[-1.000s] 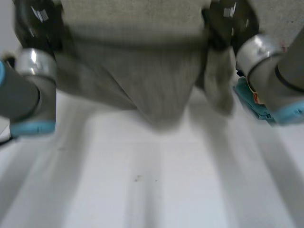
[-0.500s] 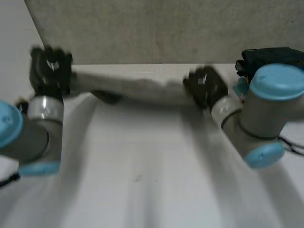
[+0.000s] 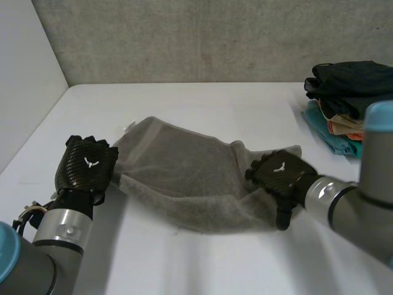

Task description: Fold the laundry.

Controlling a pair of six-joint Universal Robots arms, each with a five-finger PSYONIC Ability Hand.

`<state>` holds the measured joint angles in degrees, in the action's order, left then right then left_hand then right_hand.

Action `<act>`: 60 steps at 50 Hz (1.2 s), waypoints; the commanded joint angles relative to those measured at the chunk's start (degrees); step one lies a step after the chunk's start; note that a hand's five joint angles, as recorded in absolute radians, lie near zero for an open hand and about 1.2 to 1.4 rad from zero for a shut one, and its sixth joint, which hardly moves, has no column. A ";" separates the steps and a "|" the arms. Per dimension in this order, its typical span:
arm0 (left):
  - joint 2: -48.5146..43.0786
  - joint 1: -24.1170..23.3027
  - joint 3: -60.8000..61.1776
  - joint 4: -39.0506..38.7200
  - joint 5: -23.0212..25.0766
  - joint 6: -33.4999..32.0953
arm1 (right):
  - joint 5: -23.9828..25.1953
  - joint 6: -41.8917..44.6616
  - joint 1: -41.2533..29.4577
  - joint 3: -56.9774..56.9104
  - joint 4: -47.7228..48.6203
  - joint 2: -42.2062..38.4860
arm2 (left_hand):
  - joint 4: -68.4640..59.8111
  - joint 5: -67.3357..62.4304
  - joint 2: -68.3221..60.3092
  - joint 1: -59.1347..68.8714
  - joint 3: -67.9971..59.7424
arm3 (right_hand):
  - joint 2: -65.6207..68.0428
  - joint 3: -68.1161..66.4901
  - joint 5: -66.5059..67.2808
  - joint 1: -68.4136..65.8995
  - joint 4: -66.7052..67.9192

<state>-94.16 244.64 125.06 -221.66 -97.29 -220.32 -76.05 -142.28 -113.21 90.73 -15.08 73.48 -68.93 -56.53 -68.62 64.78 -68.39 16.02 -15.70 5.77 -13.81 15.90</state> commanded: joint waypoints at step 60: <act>-0.06 0.57 0.44 -0.09 0.17 0.24 | -1.91 -3.71 4.05 -38.44 -22.80 -30.24 | -11.07 -13.47 -11.38 15.22 -11.61 | 39.24 -39.56 39.48 -41.44 39.36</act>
<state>-94.20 245.12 125.59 -221.75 -97.10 -220.08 -77.23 -147.65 -109.82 51.20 -37.83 42.44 -68.93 -56.53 -68.62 64.78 -68.39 29.29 -29.81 18.52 -25.27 29.39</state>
